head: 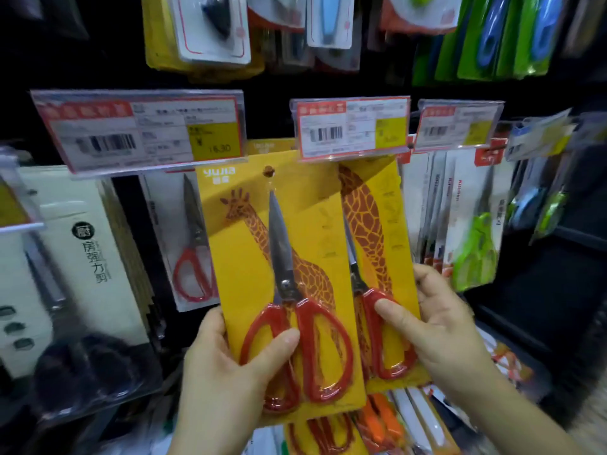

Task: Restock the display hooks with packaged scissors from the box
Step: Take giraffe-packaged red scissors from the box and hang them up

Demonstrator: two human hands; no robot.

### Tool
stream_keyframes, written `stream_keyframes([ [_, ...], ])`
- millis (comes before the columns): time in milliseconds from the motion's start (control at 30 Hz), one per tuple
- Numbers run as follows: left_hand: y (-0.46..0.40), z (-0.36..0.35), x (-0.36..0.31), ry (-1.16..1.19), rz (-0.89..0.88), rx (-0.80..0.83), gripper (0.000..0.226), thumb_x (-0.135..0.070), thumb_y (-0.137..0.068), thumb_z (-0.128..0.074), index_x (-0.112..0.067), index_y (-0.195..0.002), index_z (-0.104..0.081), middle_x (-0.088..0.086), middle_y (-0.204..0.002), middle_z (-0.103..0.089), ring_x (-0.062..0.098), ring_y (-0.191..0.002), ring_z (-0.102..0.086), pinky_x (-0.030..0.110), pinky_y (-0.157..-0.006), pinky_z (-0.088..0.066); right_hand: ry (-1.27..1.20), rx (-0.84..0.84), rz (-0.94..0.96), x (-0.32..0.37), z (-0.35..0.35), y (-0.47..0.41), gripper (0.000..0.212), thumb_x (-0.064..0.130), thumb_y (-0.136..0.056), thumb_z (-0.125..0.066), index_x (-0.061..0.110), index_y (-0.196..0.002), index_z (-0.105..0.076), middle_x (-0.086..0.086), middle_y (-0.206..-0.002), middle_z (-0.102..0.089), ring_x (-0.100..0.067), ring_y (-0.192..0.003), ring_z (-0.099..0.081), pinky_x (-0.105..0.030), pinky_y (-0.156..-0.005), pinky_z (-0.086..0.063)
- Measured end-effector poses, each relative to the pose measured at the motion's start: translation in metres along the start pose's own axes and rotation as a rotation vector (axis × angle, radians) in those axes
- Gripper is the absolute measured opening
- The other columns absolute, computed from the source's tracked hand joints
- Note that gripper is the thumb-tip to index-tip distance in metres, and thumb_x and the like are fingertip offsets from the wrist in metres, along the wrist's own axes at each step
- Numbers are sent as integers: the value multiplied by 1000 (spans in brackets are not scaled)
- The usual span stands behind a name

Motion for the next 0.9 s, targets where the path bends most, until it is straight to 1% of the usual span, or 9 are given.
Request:
stream_keyframes([
  [67,1,5,2,6,-3,9,51,-19,-44,-78,-20,-93,-63,-1,-79,-76,15,-69,-72,34,-64,-53,-27,8,16,3,-6,-6,39,47,-55,-81,36,-89,-68,2,-94,-75,-11,-82,-71,-22,-65,-57],
  [200,3,13,18,19,1,-21,43,-9,-56,-81,-23,-92,-62,-3,-79,-75,15,-70,-72,34,-65,-53,-80,-13,-1,-8,-8,-25,30,17,-70,-67,19,-98,-59,0,-93,-74,-14,-86,-71,-27,-70,-57],
  [367,11,16,24,-7,-14,-106,42,-13,-54,-83,-22,-90,-63,-4,-75,-75,12,-65,-71,33,-64,-51,-190,49,-33,-24,-18,-32,28,13,-72,-60,18,-100,-60,-1,-92,-75,-17,-85,-72,-29,-68,-57],
  [533,18,19,20,-71,-18,-152,64,-12,-36,-94,-19,-92,-64,4,-77,-76,19,-68,-73,40,-70,-54,-293,88,-12,-26,-17,-37,24,16,-70,-65,20,-94,-67,-5,-93,-75,-20,-85,-72,-32,-69,-58],
  [633,21,13,20,-86,-11,-196,57,-16,-39,-81,-17,-94,-65,8,-78,-75,26,-73,-73,43,-74,-55,-327,100,-44,-31,-9,-40,31,21,-66,-68,19,-97,-69,-9,-95,-74,-25,-85,-71,-38,-72,-59],
  [733,18,10,31,-91,13,-262,58,-9,-41,-92,-16,-91,-65,7,-75,-75,25,-69,-73,38,-70,-54,-274,164,-61,-40,-16,-53,26,17,-71,-65,17,-97,-65,-8,-94,-75,-23,-85,-71,-39,-73,-59],
  [800,13,8,39,-56,23,-299,46,-5,-55,-86,-16,-93,-63,3,-74,-75,21,-67,-73,34,-65,-53,-205,163,-90,-51,-20,-67,19,17,-78,-65,19,-98,-64,-6,-96,-74,-23,-89,-70,-43,-80,-57],
  [867,11,6,45,-26,18,-321,40,-2,-63,-80,-17,-95,-62,1,-76,-75,22,-71,-73,34,-64,-54,2,141,-85,-59,-21,-77,16,22,-88,-61,23,-104,-61,-2,-101,-72,-21,-98,-68,-43,-88,-54],
  [900,11,6,50,-27,6,-319,41,-2,-62,-81,-18,-95,-62,1,-78,-75,23,-75,-73,36,-66,-54,111,136,-74,-63,-21,-78,17,28,-92,-56,24,-108,-59,2,-101,-70,-16,-99,-67,-36,-87,-54],
])
Point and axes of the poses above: each hand's wrist, its own y-axis away from the middle knuckle, its own z-axis out of the back of the hand, x = y × z, the point moved 10 cm from there along -y, towards the middle knuckle
